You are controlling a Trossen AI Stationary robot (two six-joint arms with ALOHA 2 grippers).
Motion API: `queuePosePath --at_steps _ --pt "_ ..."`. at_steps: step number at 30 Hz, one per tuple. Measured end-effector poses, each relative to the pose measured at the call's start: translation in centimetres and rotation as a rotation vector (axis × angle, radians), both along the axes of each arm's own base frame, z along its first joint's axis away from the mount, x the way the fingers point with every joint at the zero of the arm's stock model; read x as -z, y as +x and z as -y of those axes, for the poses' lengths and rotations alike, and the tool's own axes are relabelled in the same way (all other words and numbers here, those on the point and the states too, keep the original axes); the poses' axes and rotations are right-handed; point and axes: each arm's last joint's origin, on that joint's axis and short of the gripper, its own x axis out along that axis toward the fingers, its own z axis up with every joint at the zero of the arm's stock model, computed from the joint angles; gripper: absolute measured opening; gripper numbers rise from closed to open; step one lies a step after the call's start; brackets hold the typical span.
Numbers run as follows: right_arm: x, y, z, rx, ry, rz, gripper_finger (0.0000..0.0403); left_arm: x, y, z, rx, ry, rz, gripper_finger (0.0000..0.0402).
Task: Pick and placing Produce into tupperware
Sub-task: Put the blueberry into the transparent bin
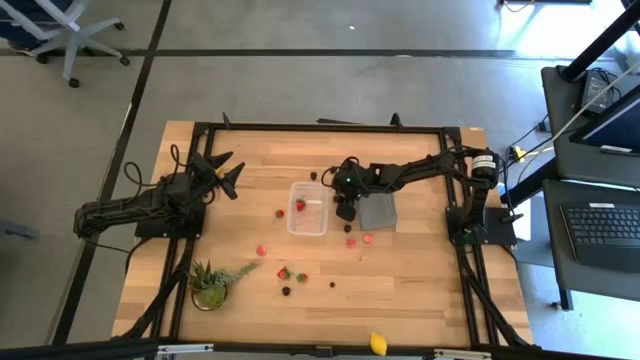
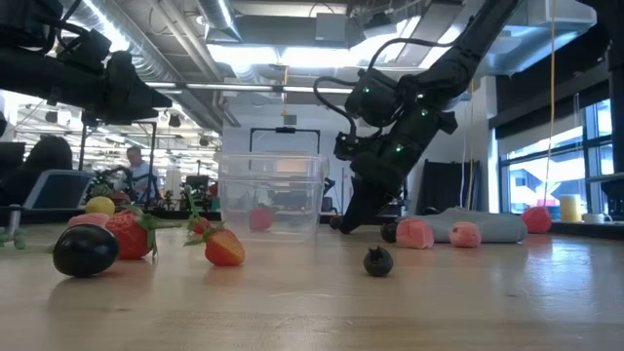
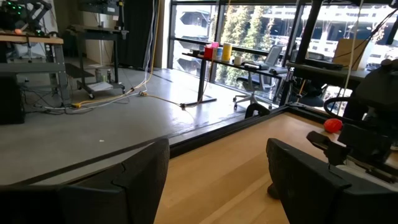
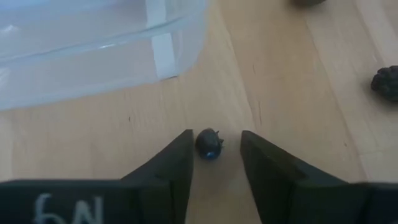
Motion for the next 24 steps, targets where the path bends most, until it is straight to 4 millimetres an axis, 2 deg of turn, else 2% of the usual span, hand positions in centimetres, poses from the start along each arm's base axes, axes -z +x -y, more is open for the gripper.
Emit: queuePosePath --at_steps 9,17,19,24 --pt "0.1 -0.1 0.0 0.006 0.004 -0.011 0.0039 0.0 0.0 0.0 0.000 0.000 0.000 0.0261" --pt "-1.0 -0.6 0.0 0.041 0.052 -0.023 0.0039 0.0 0.0 0.0 0.000 0.001 -0.001 0.0261" --pt "-2.0 -0.8 0.1 0.053 0.049 -0.063 0.0039 0.0 0.0 0.0 0.000 0.001 -0.001 0.0261" --pt "-6.4 -0.6 0.6 0.115 -0.044 -0.112 0.0039 0.0 0.0 0.0 0.000 0.001 -0.001 0.0261"
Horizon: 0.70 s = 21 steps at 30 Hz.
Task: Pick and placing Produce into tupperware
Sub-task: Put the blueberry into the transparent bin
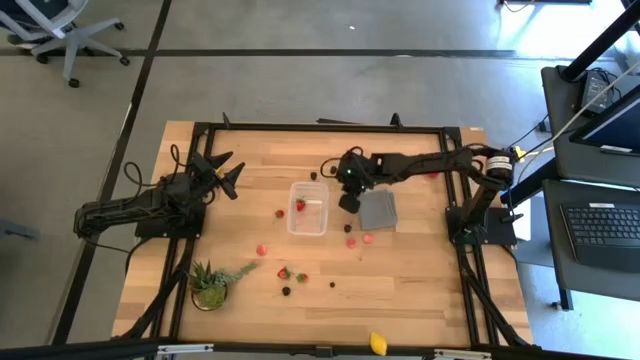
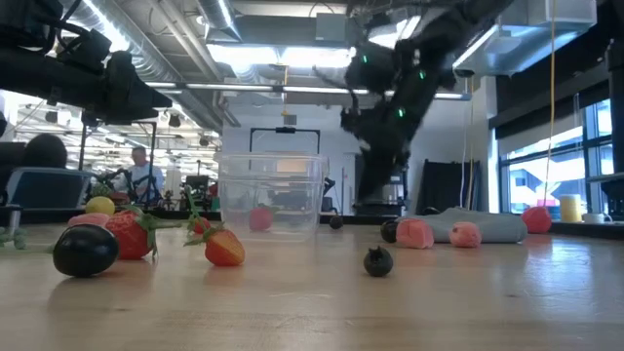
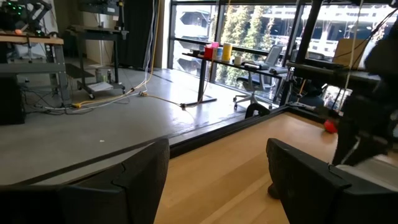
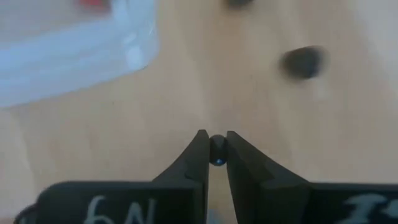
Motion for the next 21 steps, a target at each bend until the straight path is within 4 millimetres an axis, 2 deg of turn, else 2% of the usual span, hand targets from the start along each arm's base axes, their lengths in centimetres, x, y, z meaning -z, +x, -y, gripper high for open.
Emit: queuePosePath --at_steps 5,9,12,17,21 --pt "-4.9 2.1 0.2 -0.012 -0.023 0.163 0.0038 0.0 0.0 0.0 0.000 0.000 0.000 0.0261" --pt "-6.6 4.1 -0.9 -0.070 -0.017 0.246 0.0038 0.0 0.0 0.0 0.000 0.000 -0.001 0.0261" --pt "-6.3 5.5 -2.0 -0.119 0.005 0.247 0.0038 0.0 0.0 0.0 -0.001 0.000 -0.001 0.0261" --pt "-3.3 7.4 -3.3 -0.170 0.126 0.117 0.0038 0.0 0.0 0.0 -0.008 0.001 -0.001 0.0261" --pt "-3.2 8.6 -3.6 -0.172 0.148 0.018 0.0038 0.0 0.0 0.0 -0.014 0.001 -0.001 0.0261"
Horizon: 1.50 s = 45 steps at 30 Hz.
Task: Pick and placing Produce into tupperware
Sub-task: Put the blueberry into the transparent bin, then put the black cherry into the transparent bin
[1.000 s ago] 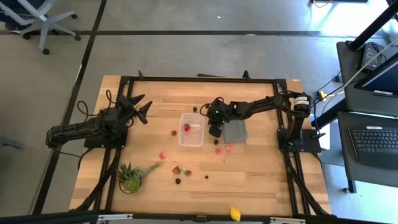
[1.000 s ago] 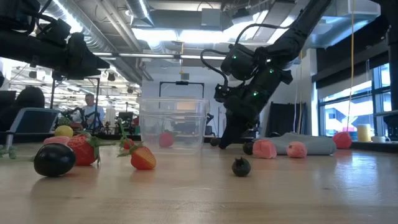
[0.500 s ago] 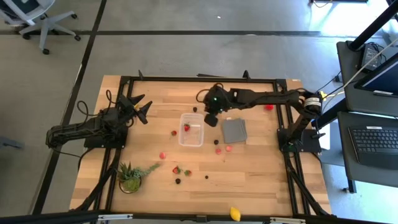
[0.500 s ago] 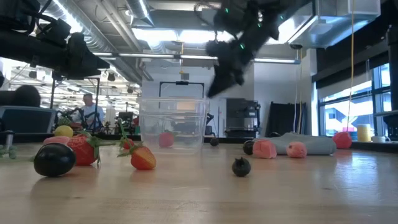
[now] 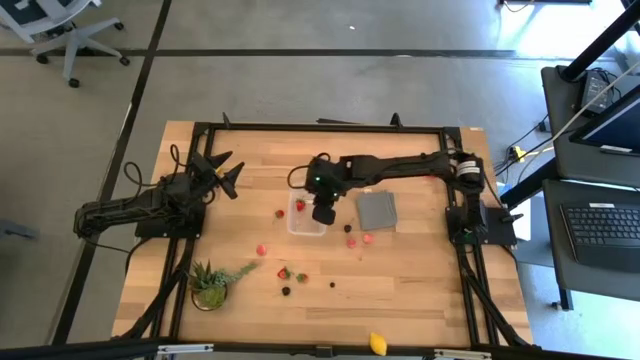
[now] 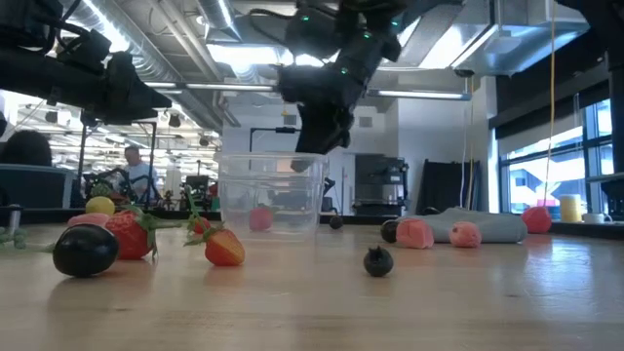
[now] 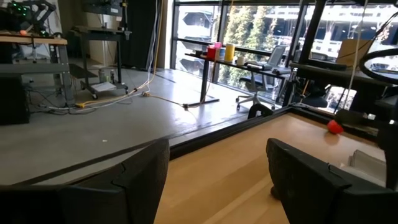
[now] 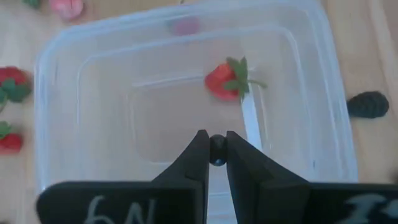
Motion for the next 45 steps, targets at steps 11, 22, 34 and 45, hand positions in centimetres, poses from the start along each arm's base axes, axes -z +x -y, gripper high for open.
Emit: queuePosePath --at_steps 11,22,34,45 --pt "2.0 2.8 0.4 0.026 0.041 -0.243 0.0038 0.0 0.0 0.0 -0.001 0.000 0.000 0.0261" --pt "0.0 4.4 0.6 0.001 0.022 -0.186 0.0121 0.0 0.0 0.0 -0.001 0.000 0.000 0.0261" --pt "-3.2 4.0 1.4 -0.006 0.012 -0.197 0.0189 0.0 0.0 0.0 -0.001 0.000 0.000 0.0261" --pt "-5.1 1.6 1.3 0.022 0.051 -0.424 0.0229 0.0 0.0 0.0 -0.001 0.000 0.000 0.0261"
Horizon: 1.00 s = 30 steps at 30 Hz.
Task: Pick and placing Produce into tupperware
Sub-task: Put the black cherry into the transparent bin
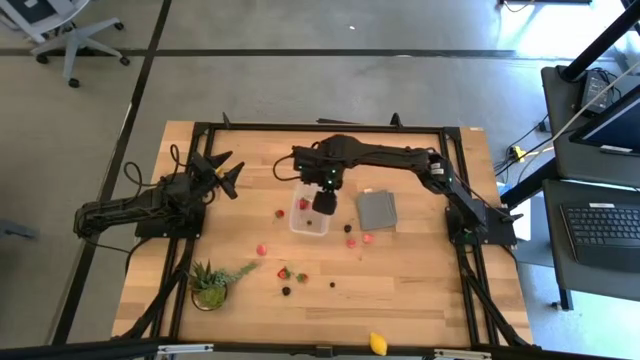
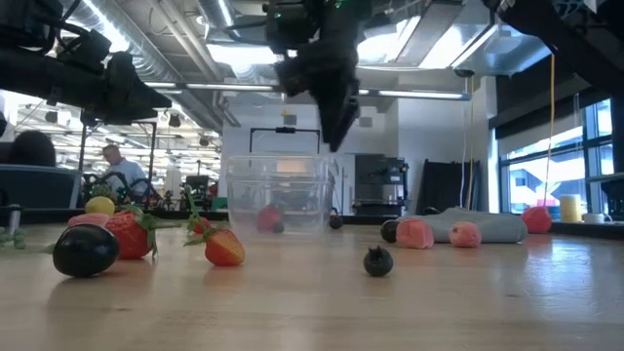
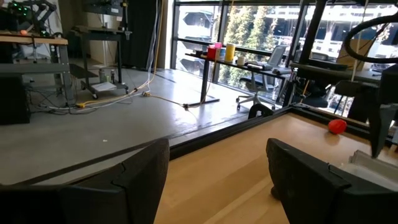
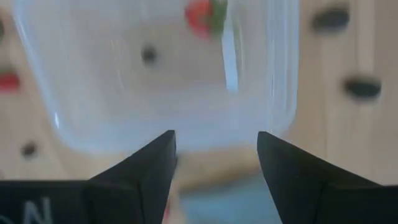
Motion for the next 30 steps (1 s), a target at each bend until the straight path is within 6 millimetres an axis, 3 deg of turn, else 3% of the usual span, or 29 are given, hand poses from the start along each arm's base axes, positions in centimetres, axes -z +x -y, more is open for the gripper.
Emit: queuePosePath --at_steps 9,16,25,30 --pt "-1.4 -1.0 -3.3 -0.171 -0.002 -0.048 0.0229 0.0 0.0 0.0 0.000 0.000 0.000 0.0261" --pt "-1.1 -2.8 -4.6 -0.309 -0.018 -0.048 0.0229 0.0 0.0 0.0 0.000 0.000 0.000 0.0261" --pt "2.8 -6.3 -5.7 -0.354 -0.068 0.125 0.0229 0.0 0.0 0.0 0.000 0.000 0.000 0.0261" --pt "5.9 -7.1 -6.3 -0.372 -0.079 0.170 0.0229 0.0 0.0 0.0 0.000 0.000 -0.001 0.0261"
